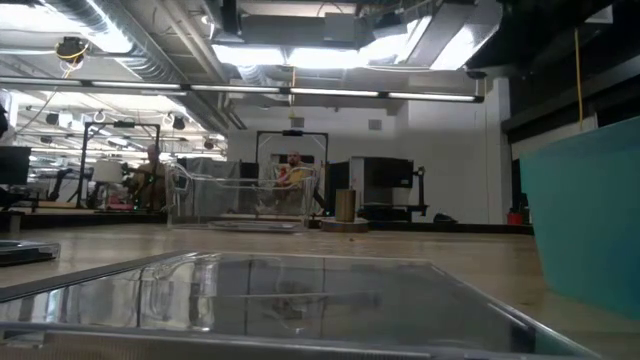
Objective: Pick & place jewel cases by type
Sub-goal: Put the blue cd case into the green bin
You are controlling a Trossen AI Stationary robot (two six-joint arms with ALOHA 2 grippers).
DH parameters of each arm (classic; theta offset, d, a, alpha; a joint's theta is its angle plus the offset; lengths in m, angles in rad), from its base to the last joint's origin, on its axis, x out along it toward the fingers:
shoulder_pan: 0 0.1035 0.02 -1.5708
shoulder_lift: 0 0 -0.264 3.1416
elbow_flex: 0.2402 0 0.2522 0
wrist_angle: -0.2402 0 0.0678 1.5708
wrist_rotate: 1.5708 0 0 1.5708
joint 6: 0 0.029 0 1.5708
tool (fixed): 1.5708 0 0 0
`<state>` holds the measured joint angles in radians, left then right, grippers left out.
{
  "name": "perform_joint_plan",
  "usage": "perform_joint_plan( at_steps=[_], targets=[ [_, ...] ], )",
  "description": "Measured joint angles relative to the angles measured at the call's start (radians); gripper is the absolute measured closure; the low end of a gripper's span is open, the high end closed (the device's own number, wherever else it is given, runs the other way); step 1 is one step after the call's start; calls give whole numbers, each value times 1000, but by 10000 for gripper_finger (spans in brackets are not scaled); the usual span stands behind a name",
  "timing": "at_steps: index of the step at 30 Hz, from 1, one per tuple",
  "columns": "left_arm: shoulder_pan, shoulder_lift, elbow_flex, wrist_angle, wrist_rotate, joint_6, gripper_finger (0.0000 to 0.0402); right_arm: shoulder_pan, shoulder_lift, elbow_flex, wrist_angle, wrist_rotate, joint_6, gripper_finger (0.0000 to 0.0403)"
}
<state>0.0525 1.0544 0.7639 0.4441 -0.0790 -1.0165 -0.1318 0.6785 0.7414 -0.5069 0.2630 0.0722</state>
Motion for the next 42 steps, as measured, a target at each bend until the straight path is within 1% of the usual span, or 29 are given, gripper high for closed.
perform_joint_plan(
  at_steps=[4,9,12,15,17,26,42],
  targets=[
    [0,-34,0,-1,-9,7,388,61,-43,0,81,0,-35,393],
    [0,-54,0,-27,-8,21,388,143,-62,0,248,2,-140,393],
    [0,-58,0,-50,-8,28,388,185,-62,2,310,37,-208,393],
    [0,-58,0,-54,-7,38,388,210,-59,2,309,97,-231,393],
    [0,-58,0,-55,-7,44,388,218,-59,2,302,111,-232,393],
    [2,-58,0,-61,-4,111,388,222,-59,2,304,111,-232,393],
    [2,-64,0,-57,39,259,388,221,-59,2,312,111,-231,393]
  ],
)
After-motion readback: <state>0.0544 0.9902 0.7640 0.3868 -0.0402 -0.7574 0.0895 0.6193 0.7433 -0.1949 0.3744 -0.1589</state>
